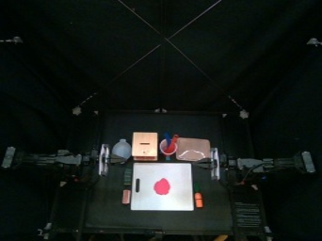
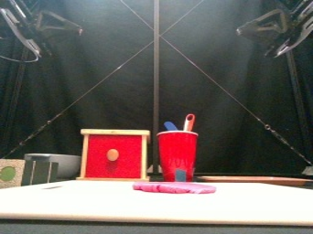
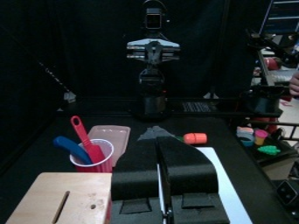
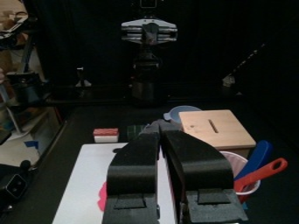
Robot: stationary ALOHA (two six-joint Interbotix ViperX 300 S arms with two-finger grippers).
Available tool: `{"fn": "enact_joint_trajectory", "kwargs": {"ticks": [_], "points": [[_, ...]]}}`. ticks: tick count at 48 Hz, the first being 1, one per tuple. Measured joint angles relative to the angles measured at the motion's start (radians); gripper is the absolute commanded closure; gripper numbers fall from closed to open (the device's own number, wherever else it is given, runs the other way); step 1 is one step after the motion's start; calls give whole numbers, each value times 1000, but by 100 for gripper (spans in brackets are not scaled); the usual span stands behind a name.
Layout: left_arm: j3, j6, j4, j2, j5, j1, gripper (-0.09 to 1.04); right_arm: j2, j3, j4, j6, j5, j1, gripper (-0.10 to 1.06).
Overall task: Get the cutter from the drawer then cut the dough then place the extra dough in the bowl
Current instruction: Open the drawer
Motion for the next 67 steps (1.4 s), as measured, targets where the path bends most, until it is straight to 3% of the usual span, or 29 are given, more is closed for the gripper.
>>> {"fn": "enact_joint_trajectory", "kwargs": {"ticks": [10, 21, 26, 36, 49, 67], "points": [[8, -18, -163, 43, -58, -6, 89, 117, -107, -5, -2, -8, -28, 94], [52, -84, -581, 132, -249, -107, 88, 476, -341, -20, 5, 8, -179, 94], [48, -120, -746, 219, -279, -167, 88, 620, -466, -20, 3, 57, -216, 94], [-6, -173, -1008, 440, -304, -218, 88, 879, -713, -20, -2, 256, -224, 94], [-58, -222, -1186, 597, -365, -227, 87, 1158, -992, -26, -21, 569, -225, 94], [-121, -353, -1233, 790, -430, -276, 85, 1284, -1104, -43, -20, 716, -224, 94]]}}
